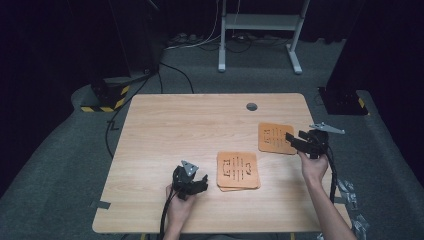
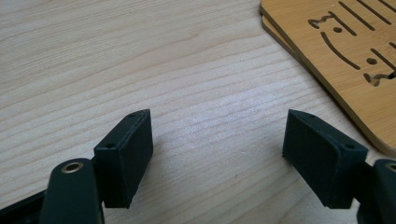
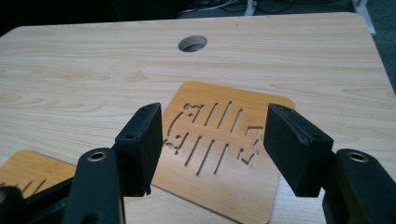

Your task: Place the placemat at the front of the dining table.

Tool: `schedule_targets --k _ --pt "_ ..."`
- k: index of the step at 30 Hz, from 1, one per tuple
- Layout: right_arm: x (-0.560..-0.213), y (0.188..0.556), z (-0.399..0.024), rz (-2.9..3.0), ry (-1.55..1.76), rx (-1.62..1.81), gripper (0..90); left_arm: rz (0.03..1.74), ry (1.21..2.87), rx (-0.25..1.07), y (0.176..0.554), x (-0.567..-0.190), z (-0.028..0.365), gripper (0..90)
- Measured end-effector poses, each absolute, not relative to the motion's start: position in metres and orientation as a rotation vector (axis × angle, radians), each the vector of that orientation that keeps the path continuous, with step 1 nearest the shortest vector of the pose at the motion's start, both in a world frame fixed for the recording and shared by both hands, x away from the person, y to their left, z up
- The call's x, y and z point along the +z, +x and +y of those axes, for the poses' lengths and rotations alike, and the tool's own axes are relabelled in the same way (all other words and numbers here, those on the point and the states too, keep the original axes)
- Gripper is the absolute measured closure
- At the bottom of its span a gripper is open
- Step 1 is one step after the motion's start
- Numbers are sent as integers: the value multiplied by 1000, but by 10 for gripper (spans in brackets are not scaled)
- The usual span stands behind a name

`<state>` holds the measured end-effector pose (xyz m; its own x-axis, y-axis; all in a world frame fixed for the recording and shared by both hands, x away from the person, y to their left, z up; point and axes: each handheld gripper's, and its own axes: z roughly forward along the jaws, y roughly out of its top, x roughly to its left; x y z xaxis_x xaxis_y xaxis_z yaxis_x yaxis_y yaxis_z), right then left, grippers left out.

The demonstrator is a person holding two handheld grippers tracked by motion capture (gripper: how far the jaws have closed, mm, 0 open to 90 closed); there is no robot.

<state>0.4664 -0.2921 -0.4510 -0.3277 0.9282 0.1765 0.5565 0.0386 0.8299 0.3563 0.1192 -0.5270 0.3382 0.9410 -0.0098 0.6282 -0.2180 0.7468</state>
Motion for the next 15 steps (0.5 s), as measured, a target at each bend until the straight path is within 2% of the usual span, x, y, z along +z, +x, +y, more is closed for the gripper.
schedule_targets --k 15 --pt "-445 448 -296 1901 1458 1275 376 1373 1941 604 356 -527 119 242"
